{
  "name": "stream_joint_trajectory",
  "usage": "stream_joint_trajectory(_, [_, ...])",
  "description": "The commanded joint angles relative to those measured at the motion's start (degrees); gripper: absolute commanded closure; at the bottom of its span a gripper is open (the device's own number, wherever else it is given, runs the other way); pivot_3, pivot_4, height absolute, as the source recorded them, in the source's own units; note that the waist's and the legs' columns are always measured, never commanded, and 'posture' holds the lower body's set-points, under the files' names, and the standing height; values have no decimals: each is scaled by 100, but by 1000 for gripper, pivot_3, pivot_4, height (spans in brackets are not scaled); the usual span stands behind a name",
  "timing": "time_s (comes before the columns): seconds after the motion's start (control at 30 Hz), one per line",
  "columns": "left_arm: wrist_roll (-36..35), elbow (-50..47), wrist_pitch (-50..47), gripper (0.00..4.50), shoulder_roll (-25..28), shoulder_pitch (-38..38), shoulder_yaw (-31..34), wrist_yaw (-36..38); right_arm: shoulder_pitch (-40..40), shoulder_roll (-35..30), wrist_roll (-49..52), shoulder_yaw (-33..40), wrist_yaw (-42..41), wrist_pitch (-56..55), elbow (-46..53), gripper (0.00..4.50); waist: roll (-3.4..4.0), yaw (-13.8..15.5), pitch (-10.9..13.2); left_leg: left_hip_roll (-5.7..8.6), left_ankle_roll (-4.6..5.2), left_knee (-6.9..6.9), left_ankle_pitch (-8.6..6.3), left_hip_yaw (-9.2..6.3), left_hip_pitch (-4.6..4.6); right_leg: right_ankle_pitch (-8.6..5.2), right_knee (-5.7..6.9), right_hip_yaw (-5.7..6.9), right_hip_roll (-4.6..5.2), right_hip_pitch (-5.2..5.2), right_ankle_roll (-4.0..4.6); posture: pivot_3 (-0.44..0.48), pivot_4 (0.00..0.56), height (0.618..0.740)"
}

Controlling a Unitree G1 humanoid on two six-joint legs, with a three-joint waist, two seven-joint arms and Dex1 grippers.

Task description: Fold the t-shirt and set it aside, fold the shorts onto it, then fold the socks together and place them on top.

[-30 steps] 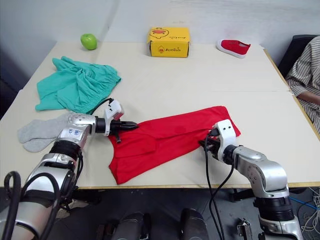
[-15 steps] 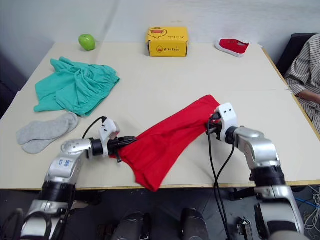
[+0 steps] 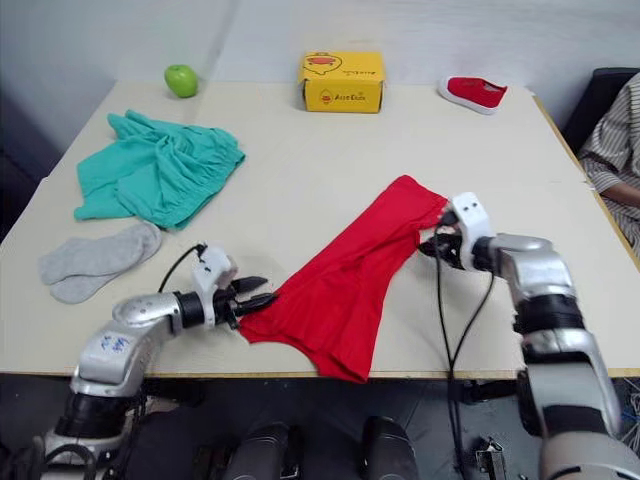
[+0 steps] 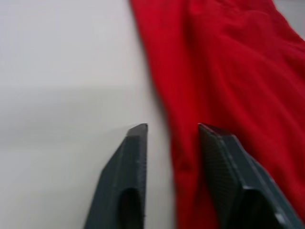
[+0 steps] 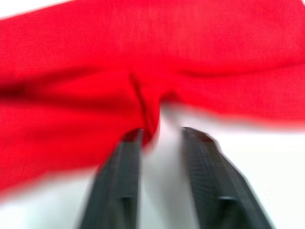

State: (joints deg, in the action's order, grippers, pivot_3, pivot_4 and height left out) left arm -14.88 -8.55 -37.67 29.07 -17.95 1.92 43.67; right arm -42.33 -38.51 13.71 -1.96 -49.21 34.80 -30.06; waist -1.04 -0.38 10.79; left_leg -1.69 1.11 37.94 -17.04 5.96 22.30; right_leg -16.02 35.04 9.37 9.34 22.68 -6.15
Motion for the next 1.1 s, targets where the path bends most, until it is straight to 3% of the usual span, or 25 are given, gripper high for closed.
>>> stream_joint_trajectory(0.03, [-245,408,85,1236,68,-550,37,261,747,-374,748,312,-420,1311,1667,1673,2,56,1,1,1,0,-1,0,1,0,-1,1,1,0,0,0,150,740])
stream_joint_trajectory(0.17, [54,1695,653,24,-211,-1645,-483,541,2011,-388,1699,821,-257,2625,3659,269,3,116,1,2,1,2,-9,-2,4,0,-7,15,-3,-1,0,0,150,740])
stream_joint_trajectory(0.2, [176,2205,855,18,-389,-2013,-634,558,2302,-264,1896,906,-111,2874,4122,21,2,177,1,1,1,2,-10,-1,5,1,-9,26,-5,-1,-1,0,150,740])
stream_joint_trajectory(0.3, [499,3605,1484,18,-805,-2853,-937,664,2798,112,2200,994,362,3330,4995,21,-1,185,-1,0,1,11,-11,0,7,2,-10,53,-9,-2,-2,0,150,740])
stream_joint_trajectory(0.47, [959,5972,2423,18,-1518,-4025,-1161,612,3181,514,2190,734,983,3432,5604,21,-2,141,-1,-5,3,10,-22,12,5,3,-17,51,-14,2,-5,0,150,740])
stream_joint_trajectory(0.6, [1321,7188,2995,18,-1888,-4522,-1238,534,3306,845,2271,440,1241,3482,5784,21,-7,120,-4,-8,2,10,-24,12,5,3,-21,51,-23,2,-5,0,150,740])
stream_joint_trajectory(0.63, [1442,7371,3139,205,-1942,-4585,-1286,457,3356,867,2212,301,1259,3403,5780,3,-9,114,-6,-8,2,10,-24,11,4,3,-20,51,-23,2,-5,0,150,740])
stream_joint_trajectory(0.73, [1601,7718,3397,919,-2088,-4737,-1243,314,3424,991,2051,62,1395,3152,5661,606,-22,104,-14,-11,5,11,-26,10,1,3,-18,49,-23,1,-5,0,150,740])
stream_joint_trajectory(0.93, [1609,7871,3552,2794,-2253,-4833,-1047,405,3411,1063,1924,18,1557,2913,5518,2621,-24,83,-15,-10,11,11,-30,10,2,2,-17,47,-20,1,-5,0,150,740])
stream_joint_trajectory(1.1, [1629,7803,3729,4275,-2254,-4696,-918,105,3352,751,1809,22,1349,2552,5318,4218,-24,42,-15,-10,12,11,-31,10,3,2,-19,48,-20,1,-5,0,150,740])
